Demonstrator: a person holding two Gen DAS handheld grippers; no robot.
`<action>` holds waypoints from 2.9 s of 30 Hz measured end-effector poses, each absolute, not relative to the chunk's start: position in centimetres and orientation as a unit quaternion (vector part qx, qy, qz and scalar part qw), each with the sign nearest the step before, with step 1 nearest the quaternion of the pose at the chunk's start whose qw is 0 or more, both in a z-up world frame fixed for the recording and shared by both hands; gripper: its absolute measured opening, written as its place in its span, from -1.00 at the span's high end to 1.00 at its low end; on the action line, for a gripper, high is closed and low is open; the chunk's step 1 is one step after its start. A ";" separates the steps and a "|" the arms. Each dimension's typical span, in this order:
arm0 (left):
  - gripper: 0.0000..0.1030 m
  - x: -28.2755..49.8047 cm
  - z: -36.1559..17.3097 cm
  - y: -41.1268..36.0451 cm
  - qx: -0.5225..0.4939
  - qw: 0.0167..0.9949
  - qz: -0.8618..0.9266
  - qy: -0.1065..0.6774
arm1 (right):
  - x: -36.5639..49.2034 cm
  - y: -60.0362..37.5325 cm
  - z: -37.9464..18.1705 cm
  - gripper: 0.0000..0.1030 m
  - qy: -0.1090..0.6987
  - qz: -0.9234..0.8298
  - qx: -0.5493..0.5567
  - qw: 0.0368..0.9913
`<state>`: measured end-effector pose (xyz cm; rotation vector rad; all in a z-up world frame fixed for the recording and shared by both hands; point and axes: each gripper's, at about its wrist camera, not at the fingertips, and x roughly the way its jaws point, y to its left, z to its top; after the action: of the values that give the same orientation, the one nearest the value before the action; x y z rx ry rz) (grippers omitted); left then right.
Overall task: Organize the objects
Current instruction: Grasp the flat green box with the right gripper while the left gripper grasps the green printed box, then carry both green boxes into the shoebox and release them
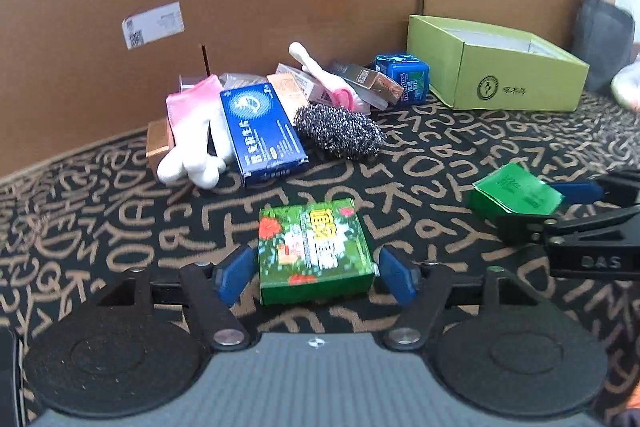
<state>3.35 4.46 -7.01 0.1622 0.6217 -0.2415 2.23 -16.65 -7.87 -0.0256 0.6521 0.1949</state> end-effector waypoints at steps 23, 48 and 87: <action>-0.35 6.3 -7.6 4.0 0.025 0.934 -0.139 0.329 | 2.9 -16.4 -7.9 -0.46 0.321 0.111 -0.016 0.940; -0.21 9.3 2.4 -5.3 0.049 0.928 -0.281 0.238 | 3.8 -25.4 -0.8 -0.17 0.214 0.061 -0.008 0.975; -0.69 21.5 1.7 -16.0 -0.008 0.938 -0.242 0.250 | 15.1 -37.3 0.8 -1.00 0.176 -0.064 -0.042 0.981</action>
<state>21.50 -16.02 1.74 -0.0170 0.5097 -0.4939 15.14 -37.26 0.80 -0.0851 0.3541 -0.1279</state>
